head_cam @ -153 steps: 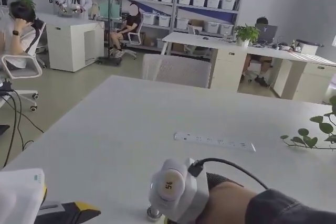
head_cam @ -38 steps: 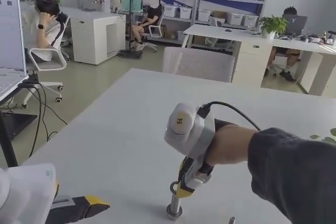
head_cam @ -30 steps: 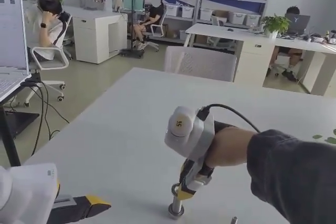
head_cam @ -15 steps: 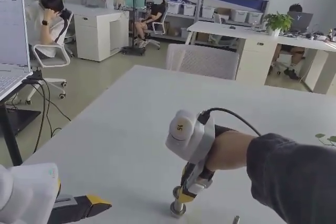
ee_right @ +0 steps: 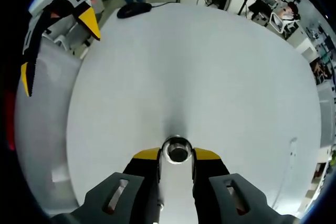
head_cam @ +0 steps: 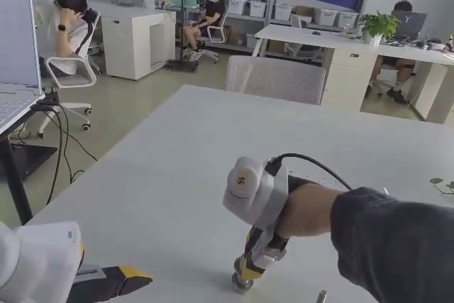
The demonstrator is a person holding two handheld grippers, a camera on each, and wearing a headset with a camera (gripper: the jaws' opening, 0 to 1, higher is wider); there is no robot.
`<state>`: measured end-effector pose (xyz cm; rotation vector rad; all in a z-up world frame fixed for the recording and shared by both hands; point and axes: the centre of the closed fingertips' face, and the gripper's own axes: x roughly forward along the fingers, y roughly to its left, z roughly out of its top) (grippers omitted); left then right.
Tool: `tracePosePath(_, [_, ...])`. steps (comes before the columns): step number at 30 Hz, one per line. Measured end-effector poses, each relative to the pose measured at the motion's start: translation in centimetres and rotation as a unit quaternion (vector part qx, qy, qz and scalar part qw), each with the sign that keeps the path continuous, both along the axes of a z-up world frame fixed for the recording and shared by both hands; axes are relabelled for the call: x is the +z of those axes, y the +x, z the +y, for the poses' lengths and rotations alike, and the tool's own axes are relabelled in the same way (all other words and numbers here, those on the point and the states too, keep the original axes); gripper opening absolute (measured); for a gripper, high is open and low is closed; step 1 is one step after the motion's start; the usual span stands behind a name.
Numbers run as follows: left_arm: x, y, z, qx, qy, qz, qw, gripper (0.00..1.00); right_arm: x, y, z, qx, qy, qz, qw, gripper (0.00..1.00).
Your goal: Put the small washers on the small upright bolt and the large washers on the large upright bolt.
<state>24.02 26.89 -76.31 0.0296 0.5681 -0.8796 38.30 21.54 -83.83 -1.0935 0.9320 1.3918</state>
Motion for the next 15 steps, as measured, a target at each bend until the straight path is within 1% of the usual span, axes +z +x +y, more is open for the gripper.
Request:
tracePosePath(9, [-0.2, -0.1, 0.0, 0.001, -0.001, 0.004, 1.0000, 0.83, -1.1, -0.1, -0.1, -0.004, -0.001, 0.004, 1.0000, 0.23])
tracePosePath(15, [-0.2, -0.1, 0.1, 0.002, -0.002, 0.005, 1.0000, 0.83, -1.6, -0.1, -0.2, -0.005, -0.004, 0.004, 1.0000, 0.23])
